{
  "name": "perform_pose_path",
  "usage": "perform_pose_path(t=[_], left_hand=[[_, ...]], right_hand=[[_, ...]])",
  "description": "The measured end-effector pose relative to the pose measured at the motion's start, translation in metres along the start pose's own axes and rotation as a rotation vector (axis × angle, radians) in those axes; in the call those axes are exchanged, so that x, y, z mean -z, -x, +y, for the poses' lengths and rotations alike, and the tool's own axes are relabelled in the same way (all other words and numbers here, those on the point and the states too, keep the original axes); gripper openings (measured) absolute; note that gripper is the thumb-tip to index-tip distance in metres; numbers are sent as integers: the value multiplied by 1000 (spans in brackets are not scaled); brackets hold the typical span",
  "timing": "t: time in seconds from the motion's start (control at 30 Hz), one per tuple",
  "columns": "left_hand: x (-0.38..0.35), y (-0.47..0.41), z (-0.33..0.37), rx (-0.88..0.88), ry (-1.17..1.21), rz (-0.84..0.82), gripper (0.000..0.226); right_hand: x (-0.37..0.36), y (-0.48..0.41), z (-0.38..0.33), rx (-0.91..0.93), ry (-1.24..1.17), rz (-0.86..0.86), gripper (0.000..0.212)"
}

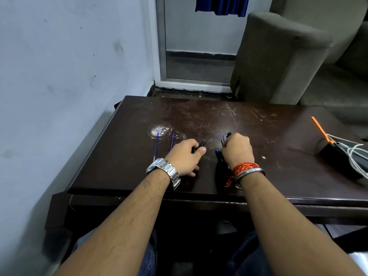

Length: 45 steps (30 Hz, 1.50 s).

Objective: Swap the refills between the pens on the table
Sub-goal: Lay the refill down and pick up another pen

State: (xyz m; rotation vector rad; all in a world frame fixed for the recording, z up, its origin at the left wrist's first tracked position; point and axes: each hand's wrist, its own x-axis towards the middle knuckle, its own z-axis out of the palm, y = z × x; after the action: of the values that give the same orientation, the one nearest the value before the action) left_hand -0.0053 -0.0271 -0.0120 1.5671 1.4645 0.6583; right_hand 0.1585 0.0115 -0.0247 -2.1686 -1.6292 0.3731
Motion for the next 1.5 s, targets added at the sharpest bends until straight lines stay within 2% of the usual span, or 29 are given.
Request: perform_pose_path(t=[0.23,0.6,0.7,0.8,1.0,1.13,1.37,1.5], left_hand=[[0,1,1,0,-6,5,23],[3,0,1,-14,-14,33,23],[5,1,2,-21,-15,71,23],[6,1,2,-24,-35,85,22],[7,1,1,-12,-70,115,21],[11,-2,0,37,-55,164,24],[11,-1,-2,59,-29,140,26],[21,-5,-3,78,26,210,33]], right_hand=[[-3,-4,-3,22,12,-39,22],[6,7,-15,54,-27,-44,16],[2,16,-25,80,-52,-146,29],[-5,22,-32,97,26,-237,36],[-8,25,-37,102,-32,-208,20],[-7,27,-39,102,-73,-208,22],[-4,29,-35,106,51,-146,13],[-6,33,-39,123,42,-106,15]])
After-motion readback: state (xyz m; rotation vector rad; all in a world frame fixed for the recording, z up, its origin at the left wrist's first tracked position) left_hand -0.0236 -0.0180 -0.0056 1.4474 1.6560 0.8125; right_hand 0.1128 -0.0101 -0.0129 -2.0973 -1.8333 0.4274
